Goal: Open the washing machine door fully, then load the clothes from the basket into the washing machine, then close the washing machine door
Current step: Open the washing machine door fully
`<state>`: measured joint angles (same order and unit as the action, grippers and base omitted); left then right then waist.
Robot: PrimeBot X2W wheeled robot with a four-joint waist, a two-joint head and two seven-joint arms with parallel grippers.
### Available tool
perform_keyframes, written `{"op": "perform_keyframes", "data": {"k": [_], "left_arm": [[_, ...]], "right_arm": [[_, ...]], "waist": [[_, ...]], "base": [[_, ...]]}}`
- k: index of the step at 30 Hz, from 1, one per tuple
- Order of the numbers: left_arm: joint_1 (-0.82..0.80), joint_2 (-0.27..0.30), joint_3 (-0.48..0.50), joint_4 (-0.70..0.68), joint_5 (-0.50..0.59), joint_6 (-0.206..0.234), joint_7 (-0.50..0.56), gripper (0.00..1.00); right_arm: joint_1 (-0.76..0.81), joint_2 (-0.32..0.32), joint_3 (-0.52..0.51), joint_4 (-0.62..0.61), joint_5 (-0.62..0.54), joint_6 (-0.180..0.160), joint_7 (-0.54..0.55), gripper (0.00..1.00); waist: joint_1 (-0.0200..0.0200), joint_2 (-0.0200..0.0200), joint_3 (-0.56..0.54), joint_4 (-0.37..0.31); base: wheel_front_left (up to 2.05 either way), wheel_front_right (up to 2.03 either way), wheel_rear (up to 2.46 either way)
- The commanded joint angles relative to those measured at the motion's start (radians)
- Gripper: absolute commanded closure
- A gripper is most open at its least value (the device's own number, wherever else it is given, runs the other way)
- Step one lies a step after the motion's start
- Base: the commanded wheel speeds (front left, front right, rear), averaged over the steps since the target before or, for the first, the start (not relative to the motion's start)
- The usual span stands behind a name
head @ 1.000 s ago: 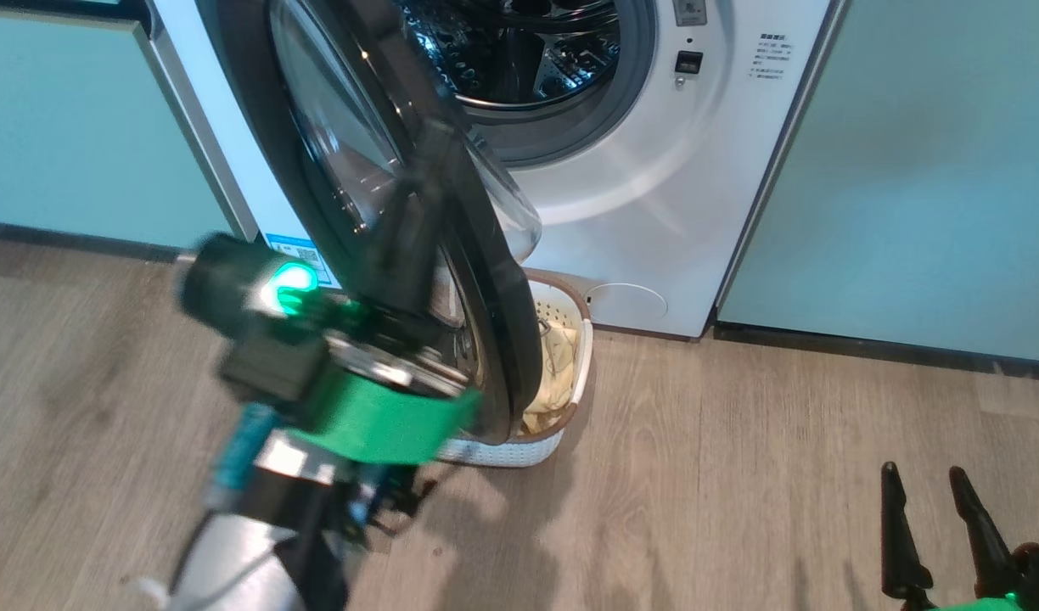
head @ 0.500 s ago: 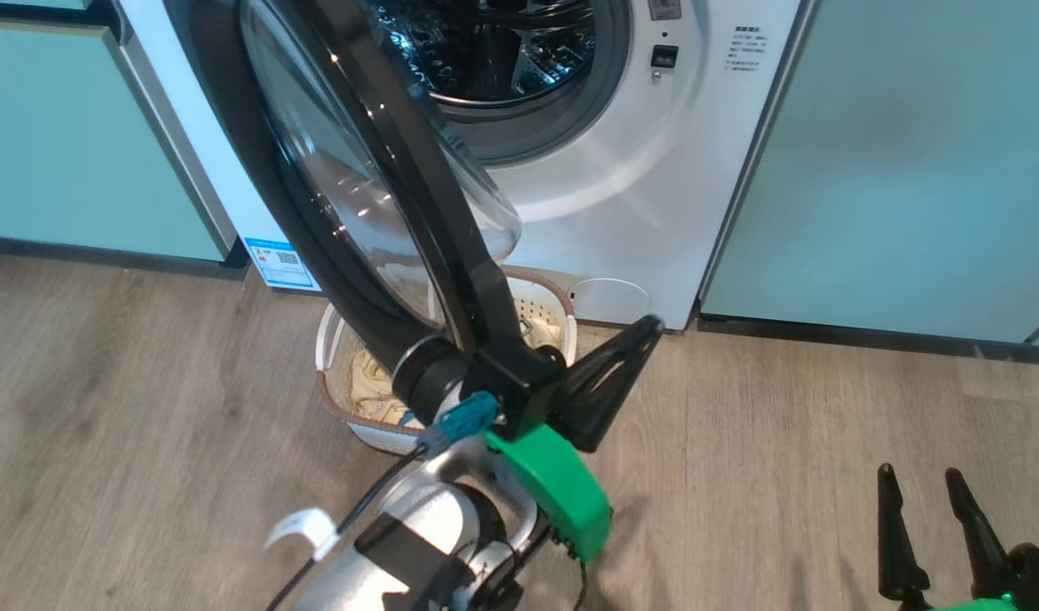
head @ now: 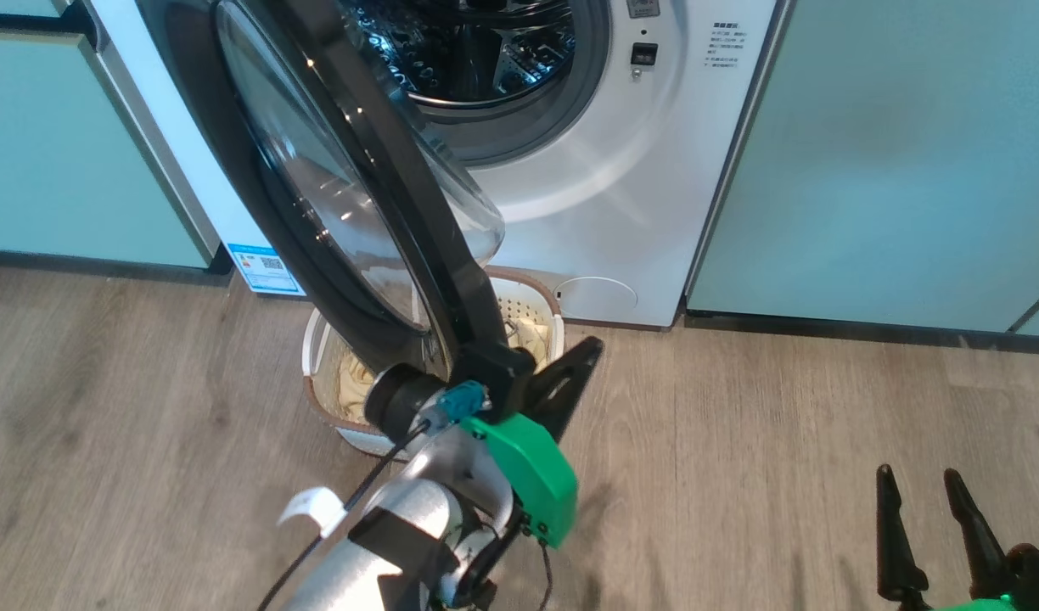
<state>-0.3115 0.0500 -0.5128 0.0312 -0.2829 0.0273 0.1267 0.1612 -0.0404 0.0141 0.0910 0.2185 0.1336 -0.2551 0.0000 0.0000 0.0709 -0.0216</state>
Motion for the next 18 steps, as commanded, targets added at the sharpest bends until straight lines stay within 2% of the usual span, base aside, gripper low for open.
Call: {"op": "perform_keyframes", "data": {"k": [1,18], "left_arm": [[-0.051,0.011,0.046,-0.028,0.000,0.008,-0.011,1.00],[-0.076,0.030,0.097,0.059,-0.014,0.045,-0.056,1.00]], "right_arm": [[-0.030,-0.010,0.020,-0.027,-0.001,-0.003,-0.007,0.00],[-0.033,-0.010,0.018,-0.021,0.004,-0.003,-0.007,0.00]], "waist": [[0.0000,0.0000,0.000,-0.001],[0.0000,0.0000,-0.002,-0.004]], "base": [[0.00,0.00,0.00],[0.00,0.00,0.00]]}}
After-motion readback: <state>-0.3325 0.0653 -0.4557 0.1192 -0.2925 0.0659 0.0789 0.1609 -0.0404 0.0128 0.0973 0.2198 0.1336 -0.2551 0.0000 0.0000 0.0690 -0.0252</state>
